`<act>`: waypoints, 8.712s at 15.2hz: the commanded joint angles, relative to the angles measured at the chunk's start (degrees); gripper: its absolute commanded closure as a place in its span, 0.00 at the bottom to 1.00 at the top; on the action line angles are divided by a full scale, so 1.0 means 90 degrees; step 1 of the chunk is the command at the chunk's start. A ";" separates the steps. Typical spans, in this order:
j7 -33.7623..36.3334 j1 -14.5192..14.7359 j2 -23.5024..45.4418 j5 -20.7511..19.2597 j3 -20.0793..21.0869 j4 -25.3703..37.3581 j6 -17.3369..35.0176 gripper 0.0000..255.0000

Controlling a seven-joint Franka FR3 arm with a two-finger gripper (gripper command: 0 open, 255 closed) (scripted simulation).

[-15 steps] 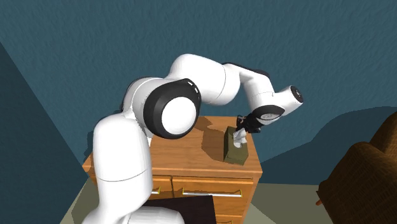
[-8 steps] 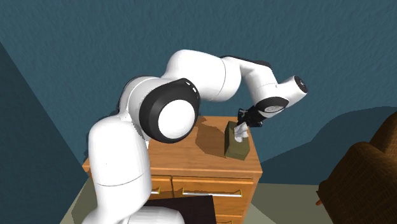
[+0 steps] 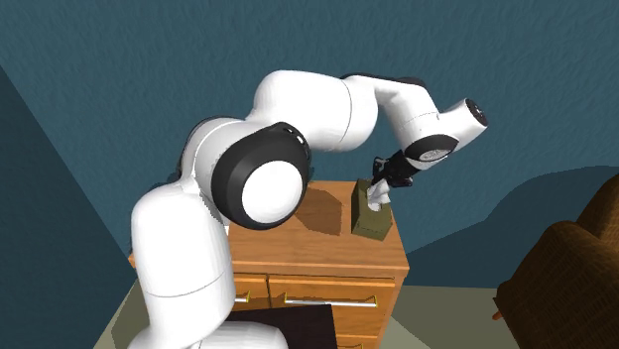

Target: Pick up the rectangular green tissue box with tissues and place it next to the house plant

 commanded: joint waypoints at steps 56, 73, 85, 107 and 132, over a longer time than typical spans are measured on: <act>0.6540 0.2405 -0.3092 -0.2546 0.3886 -0.1588 0.2995 1.00; 0.7887 0.3035 -0.1922 -0.2591 0.4802 -0.0966 0.3978 1.00; 0.7337 0.3088 -0.1677 -0.2097 0.4813 -0.1682 0.4868 1.00; 0.5670 0.3086 -0.0744 -0.0374 0.5027 -0.2376 0.6265 1.00; 0.5944 0.3036 -0.1447 -0.0839 0.4894 -0.2804 0.6018 0.00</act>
